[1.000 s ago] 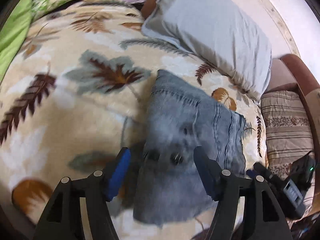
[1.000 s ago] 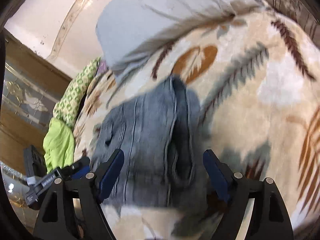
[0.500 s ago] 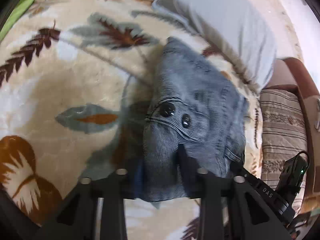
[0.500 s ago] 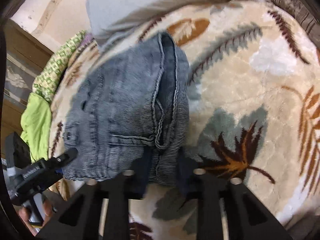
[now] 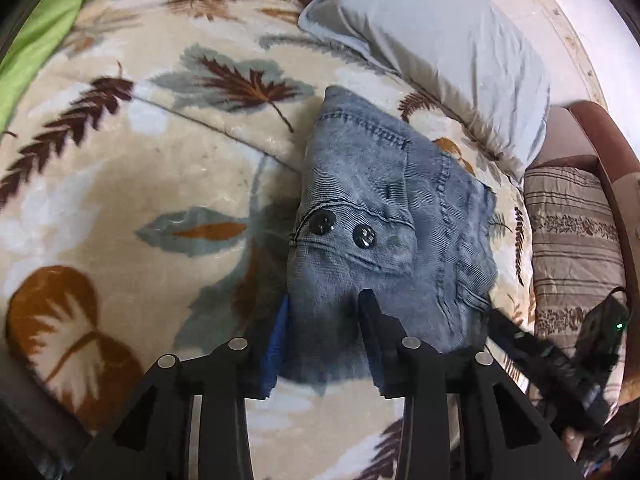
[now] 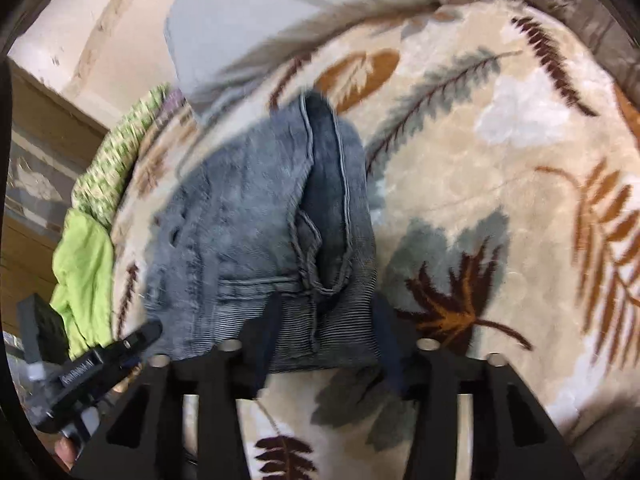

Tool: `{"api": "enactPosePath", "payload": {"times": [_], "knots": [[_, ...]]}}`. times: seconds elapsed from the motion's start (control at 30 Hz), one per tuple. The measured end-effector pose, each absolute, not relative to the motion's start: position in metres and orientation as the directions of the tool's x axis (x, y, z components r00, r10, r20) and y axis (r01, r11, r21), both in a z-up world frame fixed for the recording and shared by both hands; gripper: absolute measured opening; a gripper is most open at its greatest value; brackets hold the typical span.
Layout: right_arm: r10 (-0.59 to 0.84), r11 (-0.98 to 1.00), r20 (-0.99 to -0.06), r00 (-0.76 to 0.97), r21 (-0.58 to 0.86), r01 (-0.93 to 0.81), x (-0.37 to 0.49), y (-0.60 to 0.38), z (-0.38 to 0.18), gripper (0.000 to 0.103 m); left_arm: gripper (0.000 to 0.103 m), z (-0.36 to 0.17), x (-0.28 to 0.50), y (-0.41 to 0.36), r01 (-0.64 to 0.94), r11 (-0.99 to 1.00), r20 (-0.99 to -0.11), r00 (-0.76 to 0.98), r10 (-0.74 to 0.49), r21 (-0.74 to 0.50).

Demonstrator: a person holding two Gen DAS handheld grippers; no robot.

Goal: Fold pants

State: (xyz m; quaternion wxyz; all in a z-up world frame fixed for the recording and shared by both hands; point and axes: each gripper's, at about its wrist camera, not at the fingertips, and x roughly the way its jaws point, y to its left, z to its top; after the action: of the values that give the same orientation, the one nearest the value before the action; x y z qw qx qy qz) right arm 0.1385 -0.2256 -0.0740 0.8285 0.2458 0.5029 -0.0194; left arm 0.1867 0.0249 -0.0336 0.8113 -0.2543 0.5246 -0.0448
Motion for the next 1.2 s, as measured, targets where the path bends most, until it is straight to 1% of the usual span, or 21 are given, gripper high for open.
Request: {"api": "enactPosePath", "payload": {"times": [0.07, 0.13, 0.17, 0.27, 0.37, 0.4, 0.43, 0.47, 0.53, 0.6, 0.67, 0.77, 0.93, 1.0, 1.13, 1.17, 1.2], "knots": [[0.226, 0.863, -0.809, 0.542, 0.425, 0.275, 0.124, -0.228, -0.062, 0.059, 0.048, -0.023, 0.169, 0.026, -0.187, 0.864, -0.818, 0.462, -0.343, -0.468], [0.255, 0.858, -0.778, 0.574, 0.456, 0.236, 0.116, -0.223, -0.054, 0.058, 0.049, -0.022, 0.157, 0.025, -0.193, 0.868, -0.82, 0.468, -0.329, -0.459], [0.26, 0.865, -0.778, 0.572, 0.451, 0.22, 0.116, -0.219, -0.053, 0.055, 0.047, -0.022, 0.153, 0.027, -0.187, 0.871, -0.823, 0.464, -0.329, -0.454], [0.267, 0.884, -0.79, 0.551, 0.428, 0.185, 0.123, -0.204, -0.061, 0.038, 0.047, -0.026, 0.157, 0.02, -0.177, 0.901, -0.849, 0.445, -0.286, -0.396], [0.261, 0.893, -0.831, 0.492, 0.401, 0.205, 0.14, -0.195, -0.083, 0.038, 0.047, -0.025, 0.157, 0.009, -0.162, 0.931, -0.865, 0.448, -0.226, -0.327], [0.242, 0.898, -0.852, 0.465, 0.378, 0.226, 0.145, -0.194, -0.092, 0.034, 0.047, -0.023, 0.155, 0.005, -0.156, 0.938, -0.866, 0.453, -0.211, -0.31], [0.223, 0.903, -0.868, 0.443, 0.356, 0.242, 0.147, -0.193, -0.099, 0.031, 0.047, -0.023, 0.155, 0.002, -0.152, 0.942, -0.867, 0.455, -0.203, -0.3], [0.216, 0.905, -0.875, 0.433, 0.346, 0.249, 0.149, -0.193, -0.103, 0.027, 0.047, -0.024, 0.156, 0.0, -0.148, 0.945, -0.868, 0.456, -0.197, -0.292], [0.195, 0.916, -0.879, 0.436, 0.322, 0.239, 0.15, -0.188, -0.1, 0.012, 0.046, -0.023, 0.155, -0.005, -0.14, 0.954, -0.869, 0.464, -0.172, -0.264], [0.15, 0.943, -0.879, 0.452, 0.265, 0.203, 0.147, -0.18, -0.09, 0.008, 0.045, -0.021, 0.154, -0.01, -0.131, 0.961, -0.869, 0.47, -0.156, -0.243], [0.144, 0.948, -0.86, 0.49, 0.262, 0.182, 0.139, -0.177, -0.075, 0.007, 0.043, -0.02, 0.155, -0.011, -0.122, 0.967, -0.868, 0.477, -0.139, -0.222], [0.138, 0.948, -0.842, 0.521, 0.265, 0.177, 0.132, -0.178, -0.061, 0.006, 0.042, -0.018, 0.153, -0.017, -0.095, 0.98, -0.865, 0.489, -0.108, -0.176], [0.111, 0.95, -0.91, 0.4, 0.216, 0.227, 0.146, -0.18, -0.098, 0.006, 0.042, -0.022, 0.153, -0.03, -0.061, 0.993, -0.871, 0.488, -0.059, -0.101], [0.094, 0.956, -0.907, 0.409, 0.197, 0.217, 0.146, -0.175, -0.095, 0.007, 0.042, -0.022, 0.152, -0.034, -0.059, 0.995, -0.869, 0.493, -0.037, -0.076], [0.099, 0.954, -0.911, 0.401, 0.201, 0.222, 0.143, -0.179, -0.097, 0.007, 0.045, -0.022, 0.154, -0.032, -0.056, 0.995, -0.871, 0.49, -0.041, -0.079], [0.112, 0.948, -0.908, 0.405, 0.219, 0.23, 0.142, -0.181, -0.097, 0.009, 0.047, -0.022, 0.153, -0.031, -0.06, 0.994, -0.87, 0.49, -0.048, -0.089], [0.132, 0.94, -0.901, 0.412, 0.246, 0.236, 0.141, -0.184, -0.095, 0.013, 0.048, -0.021, 0.154, -0.027, -0.063, 0.993, -0.87, 0.49, -0.054, -0.098]]}}
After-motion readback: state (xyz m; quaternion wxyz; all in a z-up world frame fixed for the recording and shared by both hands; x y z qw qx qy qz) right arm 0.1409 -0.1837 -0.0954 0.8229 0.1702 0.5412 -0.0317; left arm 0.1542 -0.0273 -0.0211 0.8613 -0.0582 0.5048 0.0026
